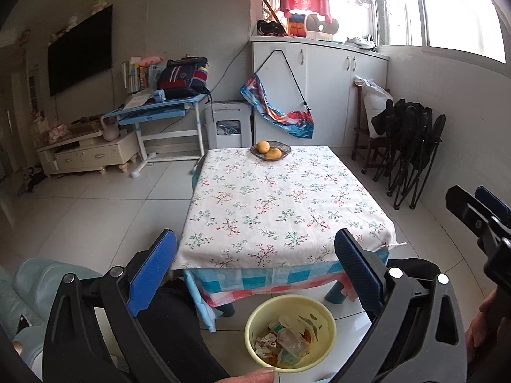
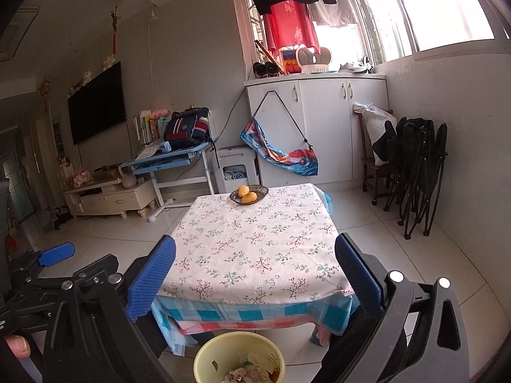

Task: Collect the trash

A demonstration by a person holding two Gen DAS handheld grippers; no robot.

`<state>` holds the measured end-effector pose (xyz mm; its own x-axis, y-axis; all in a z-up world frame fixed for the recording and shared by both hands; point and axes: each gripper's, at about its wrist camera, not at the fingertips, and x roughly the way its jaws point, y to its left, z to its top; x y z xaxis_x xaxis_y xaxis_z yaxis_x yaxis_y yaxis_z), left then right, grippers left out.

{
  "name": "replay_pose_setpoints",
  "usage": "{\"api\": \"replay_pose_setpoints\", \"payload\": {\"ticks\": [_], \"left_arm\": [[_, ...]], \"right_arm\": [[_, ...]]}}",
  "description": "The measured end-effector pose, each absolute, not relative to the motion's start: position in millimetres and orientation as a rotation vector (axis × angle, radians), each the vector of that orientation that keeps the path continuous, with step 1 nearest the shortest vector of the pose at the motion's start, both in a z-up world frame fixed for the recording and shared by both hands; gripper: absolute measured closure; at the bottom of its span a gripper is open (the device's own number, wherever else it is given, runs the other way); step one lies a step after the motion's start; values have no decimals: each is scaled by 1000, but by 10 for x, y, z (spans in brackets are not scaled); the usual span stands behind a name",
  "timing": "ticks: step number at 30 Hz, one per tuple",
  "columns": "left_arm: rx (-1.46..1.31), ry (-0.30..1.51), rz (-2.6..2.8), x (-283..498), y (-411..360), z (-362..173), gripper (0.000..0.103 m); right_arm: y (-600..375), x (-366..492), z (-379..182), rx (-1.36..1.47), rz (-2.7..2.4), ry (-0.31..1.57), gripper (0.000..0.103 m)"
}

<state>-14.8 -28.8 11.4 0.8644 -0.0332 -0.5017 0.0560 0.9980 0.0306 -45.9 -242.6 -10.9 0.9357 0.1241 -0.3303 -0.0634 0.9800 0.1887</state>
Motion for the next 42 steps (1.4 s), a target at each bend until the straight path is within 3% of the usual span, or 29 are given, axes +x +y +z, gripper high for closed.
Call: {"api": "replay_pose_setpoints", "payload": {"ticks": [42], "left_arm": [[46, 452, 21, -251, -208, 310, 7]], "right_arm": [[-2365, -538, -51, 167, 92, 339, 8]]}}
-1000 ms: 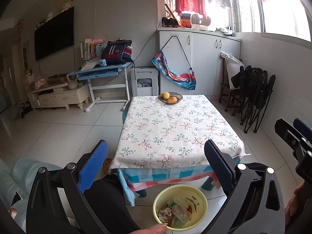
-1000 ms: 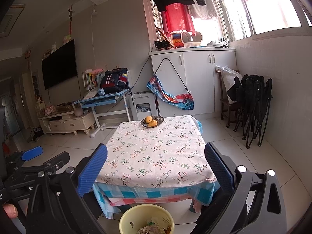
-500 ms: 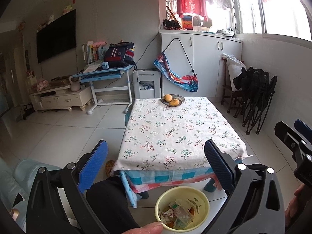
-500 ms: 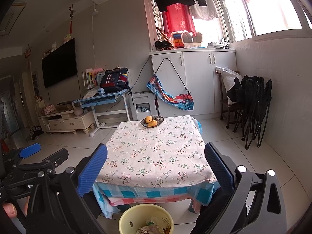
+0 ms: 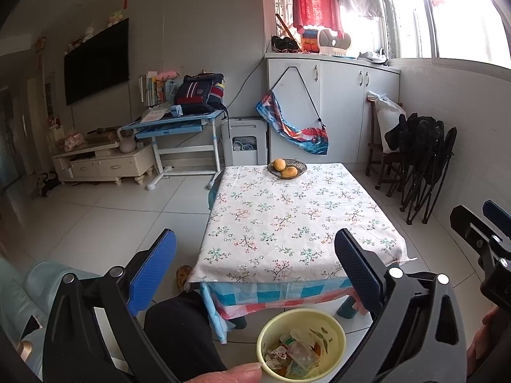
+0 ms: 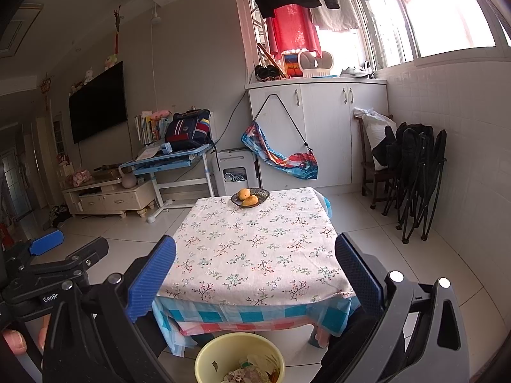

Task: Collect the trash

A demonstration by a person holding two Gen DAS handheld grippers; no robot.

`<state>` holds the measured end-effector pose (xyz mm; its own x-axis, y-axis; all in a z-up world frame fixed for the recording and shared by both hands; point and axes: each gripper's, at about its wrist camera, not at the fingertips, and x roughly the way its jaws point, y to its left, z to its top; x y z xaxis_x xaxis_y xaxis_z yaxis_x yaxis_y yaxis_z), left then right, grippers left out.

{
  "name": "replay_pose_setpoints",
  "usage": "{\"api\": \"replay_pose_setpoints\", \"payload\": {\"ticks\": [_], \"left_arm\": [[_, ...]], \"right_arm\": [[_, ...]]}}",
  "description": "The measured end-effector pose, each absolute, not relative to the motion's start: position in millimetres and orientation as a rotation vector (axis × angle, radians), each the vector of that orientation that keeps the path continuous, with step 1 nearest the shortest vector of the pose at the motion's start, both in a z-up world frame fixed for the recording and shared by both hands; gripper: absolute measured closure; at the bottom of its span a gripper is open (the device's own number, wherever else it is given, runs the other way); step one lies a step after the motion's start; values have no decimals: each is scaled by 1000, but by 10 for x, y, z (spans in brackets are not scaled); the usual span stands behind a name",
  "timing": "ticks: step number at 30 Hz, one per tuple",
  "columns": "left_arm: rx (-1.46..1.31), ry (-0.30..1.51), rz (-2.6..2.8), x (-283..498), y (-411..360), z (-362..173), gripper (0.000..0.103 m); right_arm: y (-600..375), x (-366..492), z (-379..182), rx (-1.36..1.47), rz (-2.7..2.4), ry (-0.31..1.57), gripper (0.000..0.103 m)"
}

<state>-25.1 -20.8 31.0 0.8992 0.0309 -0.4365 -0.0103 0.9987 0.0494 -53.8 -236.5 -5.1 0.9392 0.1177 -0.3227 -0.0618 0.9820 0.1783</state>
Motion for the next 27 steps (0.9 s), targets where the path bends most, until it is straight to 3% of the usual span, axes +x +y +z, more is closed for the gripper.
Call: {"api": "replay_pose_setpoints", "payload": {"ticks": [19, 27], "left_arm": [[39, 456, 20, -258, -186, 281, 7], [70, 373, 8, -375, -214, 270, 7]], "right_arm": [[-2363, -535, -46, 167, 91, 340, 7], [-2339, -554, -56, 169, 92, 343, 7]]}}
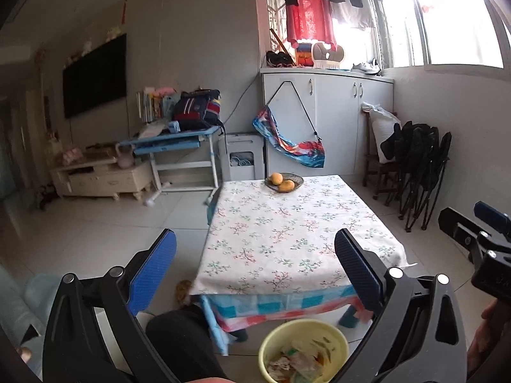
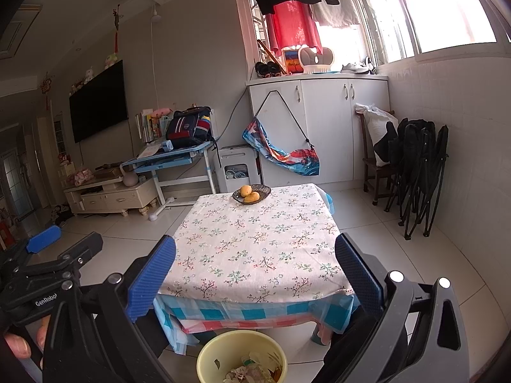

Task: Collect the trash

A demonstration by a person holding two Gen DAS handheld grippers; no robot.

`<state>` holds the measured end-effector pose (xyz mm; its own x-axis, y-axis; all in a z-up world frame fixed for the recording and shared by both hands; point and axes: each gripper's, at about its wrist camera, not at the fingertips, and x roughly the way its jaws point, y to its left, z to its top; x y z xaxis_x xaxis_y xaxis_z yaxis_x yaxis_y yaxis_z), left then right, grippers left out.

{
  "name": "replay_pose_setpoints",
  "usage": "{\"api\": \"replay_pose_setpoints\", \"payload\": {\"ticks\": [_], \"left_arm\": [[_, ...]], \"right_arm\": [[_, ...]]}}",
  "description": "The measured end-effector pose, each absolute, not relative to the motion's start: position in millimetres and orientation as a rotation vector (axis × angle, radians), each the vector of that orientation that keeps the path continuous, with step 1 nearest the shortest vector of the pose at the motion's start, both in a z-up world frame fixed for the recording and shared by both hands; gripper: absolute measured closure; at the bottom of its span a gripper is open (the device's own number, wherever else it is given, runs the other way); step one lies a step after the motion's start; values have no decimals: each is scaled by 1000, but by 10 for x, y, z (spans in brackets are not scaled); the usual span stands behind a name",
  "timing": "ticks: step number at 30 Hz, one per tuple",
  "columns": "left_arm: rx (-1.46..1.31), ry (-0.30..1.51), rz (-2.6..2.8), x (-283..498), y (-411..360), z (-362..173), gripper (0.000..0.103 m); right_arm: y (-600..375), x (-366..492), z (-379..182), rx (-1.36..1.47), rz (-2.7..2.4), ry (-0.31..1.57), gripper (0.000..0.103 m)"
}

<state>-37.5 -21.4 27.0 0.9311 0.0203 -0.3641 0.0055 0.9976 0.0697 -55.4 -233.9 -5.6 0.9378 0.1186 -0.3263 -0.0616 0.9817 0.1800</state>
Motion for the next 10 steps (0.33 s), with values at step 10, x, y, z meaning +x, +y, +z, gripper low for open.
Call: {"api": "replay_pose_setpoints", "payload": {"ticks": [10], "left_arm": [[51, 422, 12, -286, -163, 278, 7]], "right_arm": [[-2319, -559, -67, 169, 96, 346, 7]]}}
